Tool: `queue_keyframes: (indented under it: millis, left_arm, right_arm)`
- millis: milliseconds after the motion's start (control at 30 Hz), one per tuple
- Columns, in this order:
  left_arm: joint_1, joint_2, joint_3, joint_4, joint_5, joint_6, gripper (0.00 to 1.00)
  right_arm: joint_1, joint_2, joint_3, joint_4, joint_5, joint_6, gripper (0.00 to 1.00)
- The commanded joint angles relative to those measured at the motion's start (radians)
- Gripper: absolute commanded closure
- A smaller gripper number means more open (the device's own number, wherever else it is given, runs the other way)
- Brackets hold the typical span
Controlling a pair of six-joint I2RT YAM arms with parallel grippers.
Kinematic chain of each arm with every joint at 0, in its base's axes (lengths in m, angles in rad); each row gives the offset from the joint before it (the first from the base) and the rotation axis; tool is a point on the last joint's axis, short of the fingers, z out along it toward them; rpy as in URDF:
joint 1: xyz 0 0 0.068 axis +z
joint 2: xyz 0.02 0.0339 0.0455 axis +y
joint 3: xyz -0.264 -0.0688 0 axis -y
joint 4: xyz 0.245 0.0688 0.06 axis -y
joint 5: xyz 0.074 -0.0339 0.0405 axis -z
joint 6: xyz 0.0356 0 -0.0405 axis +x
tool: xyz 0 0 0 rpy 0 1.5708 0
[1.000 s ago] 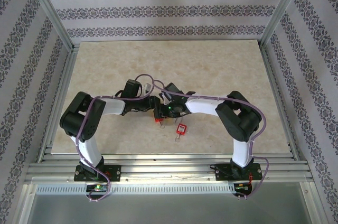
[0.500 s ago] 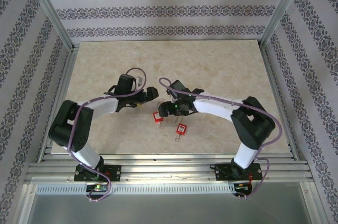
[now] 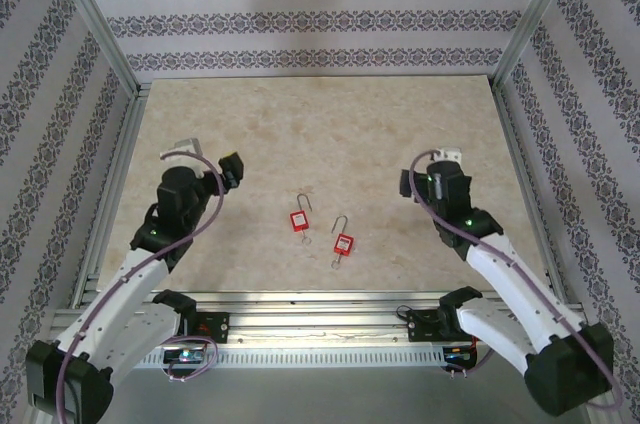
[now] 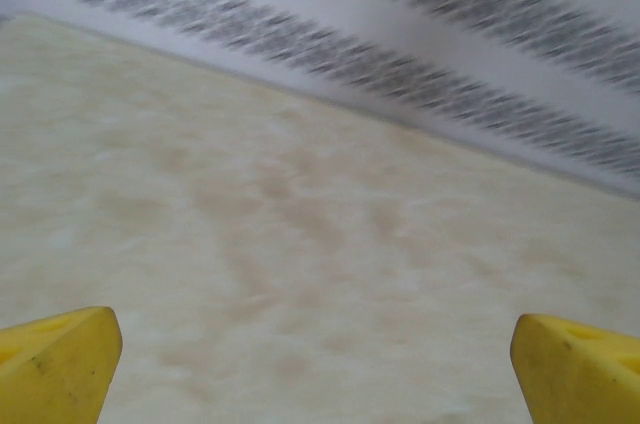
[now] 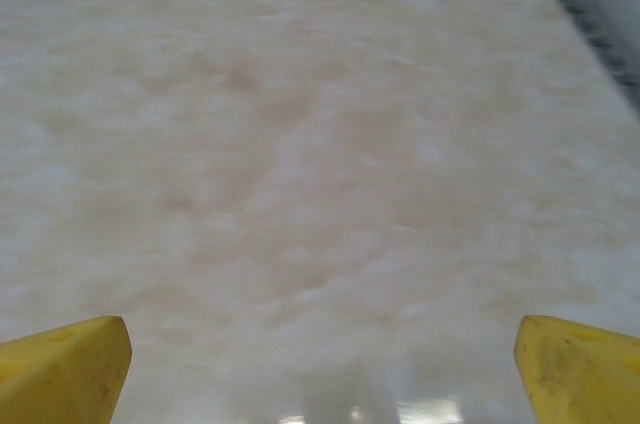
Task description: Unlock with the key
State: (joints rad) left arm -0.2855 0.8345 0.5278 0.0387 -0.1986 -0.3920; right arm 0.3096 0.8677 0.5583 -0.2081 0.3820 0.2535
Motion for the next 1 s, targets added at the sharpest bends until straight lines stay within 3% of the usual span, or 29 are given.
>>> queue_keyframes:
  millis: [0, 133, 233, 333, 467, 600, 700, 767, 800, 900, 967]
  left_arm:
    - [0.016, 0.024, -0.094, 0.079, -0.220, 0.166, 0.00]
    - [0.041, 0.034, -0.181, 0.224, -0.219, 0.282, 0.01]
    - [0.063, 0.070, -0.305, 0.519, -0.175, 0.434, 0.01]
    - [0.117, 0.141, -0.348, 0.617, -0.110, 0.408, 0.01]
    - [0.148, 0.365, -0.406, 0.982, -0.049, 0.427, 0.01]
    - [0.205, 0.608, -0.344, 1.153, 0.040, 0.428, 0.01]
    - [0.220, 0.835, -0.300, 1.347, 0.099, 0.453, 0.01]
    - [0.257, 0.718, -0.247, 1.058, 0.144, 0.398, 0.01]
    - [0.281, 0.737, -0.202, 0.997, 0.149, 0.371, 0.01]
    - [0.299, 0.737, -0.141, 0.867, 0.170, 0.355, 0.00]
    - [0.300, 0.763, -0.155, 0.950, 0.172, 0.363, 0.01]
  right_arm:
    - [-0.052, -0.076, -0.189, 0.371, 0.062, -0.195, 0.02]
    - [-0.122, -0.026, -0.367, 0.690, 0.008, -0.168, 0.02]
    - [-0.124, 0.086, -0.438, 0.936, -0.006, -0.179, 0.02]
    - [-0.124, 0.221, -0.448, 1.119, -0.026, -0.221, 0.02]
    - [-0.133, 0.387, -0.433, 1.318, -0.098, -0.290, 0.02]
    - [-0.186, 0.567, -0.411, 1.467, -0.162, -0.295, 0.02]
    - [-0.217, 0.726, -0.364, 1.574, -0.138, -0.252, 0.02]
    - [-0.257, 0.672, -0.267, 1.313, -0.151, -0.200, 0.02]
    - [-0.276, 0.664, -0.221, 1.204, -0.144, -0.173, 0.02]
    - [-0.265, 0.673, -0.227, 1.243, -0.132, -0.186, 0.02]
    - [-0.268, 0.668, -0.232, 1.239, -0.141, -0.183, 0.02]
